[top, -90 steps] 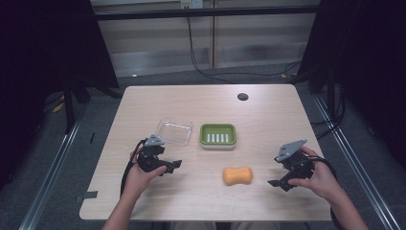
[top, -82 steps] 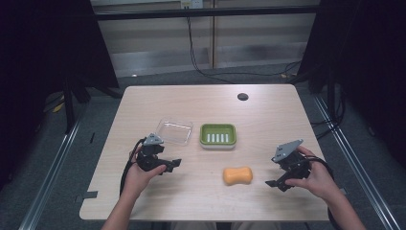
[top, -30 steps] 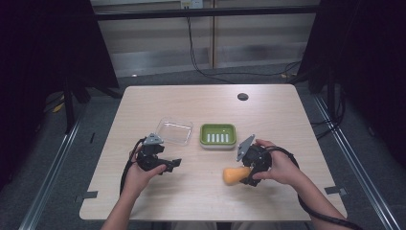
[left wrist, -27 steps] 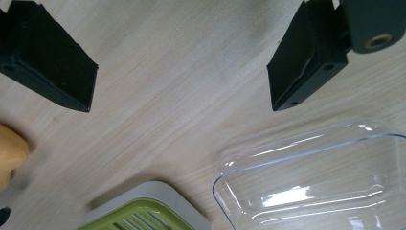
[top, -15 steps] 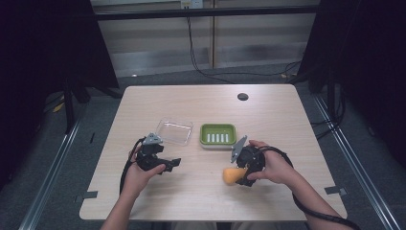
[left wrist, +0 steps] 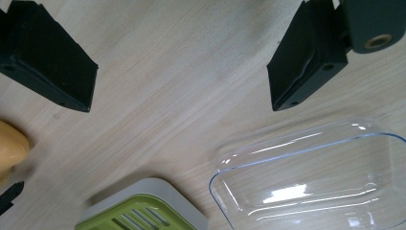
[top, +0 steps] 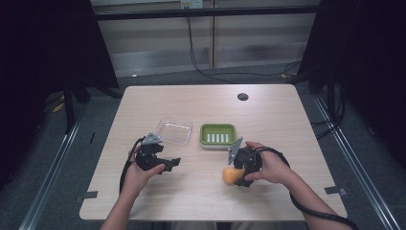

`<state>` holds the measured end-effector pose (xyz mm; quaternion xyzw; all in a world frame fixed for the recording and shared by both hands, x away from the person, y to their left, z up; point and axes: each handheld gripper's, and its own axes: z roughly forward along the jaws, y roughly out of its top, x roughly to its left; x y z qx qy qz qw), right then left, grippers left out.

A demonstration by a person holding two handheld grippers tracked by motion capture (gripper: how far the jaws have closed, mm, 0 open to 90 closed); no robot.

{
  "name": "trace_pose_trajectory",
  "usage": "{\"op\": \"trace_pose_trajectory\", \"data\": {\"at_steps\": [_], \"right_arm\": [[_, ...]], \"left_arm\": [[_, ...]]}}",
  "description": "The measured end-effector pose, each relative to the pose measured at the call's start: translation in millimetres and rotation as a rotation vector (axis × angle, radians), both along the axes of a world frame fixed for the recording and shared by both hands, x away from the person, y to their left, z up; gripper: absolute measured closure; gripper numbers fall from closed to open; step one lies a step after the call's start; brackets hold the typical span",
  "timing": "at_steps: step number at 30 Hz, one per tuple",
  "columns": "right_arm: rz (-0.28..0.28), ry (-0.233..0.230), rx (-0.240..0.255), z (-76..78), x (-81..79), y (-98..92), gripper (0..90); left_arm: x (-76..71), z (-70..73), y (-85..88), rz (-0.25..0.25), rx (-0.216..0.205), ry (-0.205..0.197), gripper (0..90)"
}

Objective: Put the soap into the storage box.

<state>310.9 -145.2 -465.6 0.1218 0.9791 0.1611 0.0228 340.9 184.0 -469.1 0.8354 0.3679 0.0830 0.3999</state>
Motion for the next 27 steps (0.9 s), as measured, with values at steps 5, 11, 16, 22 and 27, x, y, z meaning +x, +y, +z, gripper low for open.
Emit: {"op": "trace_pose_trajectory", "data": {"at_steps": [5, 11, 16, 22, 27], "right_arm": [[0.015, 0.008, -0.010, -2.7, 1.5, 4.2, 24.4], [0.025, 0.017, -0.024, -3.5, 3.0, 5.7, 26.4], [0.027, 0.022, -0.031, -4.9, 4.0, 7.8, 27.9], [0.021, 0.032, -0.049, -6.9, 5.4, 10.4, 31.7], [0.025, 0.044, -0.056, -6.8, 6.7, 11.4, 33.5]], "left_arm": [[-0.2, -0.2, -0.5, 0.005, 0.004, -0.003, 9.6], [0.3, -0.1, 0.6, -0.001, 0.002, 0.000, 9.6], [0.7, 0.6, 1.7, -0.010, 0.011, -0.001, 9.6], [0.1, 0.4, 1.3, 0.005, 0.003, -0.005, 9.6], [0.2, 0.4, 2.0, 0.006, 0.004, -0.005, 9.5]]}}
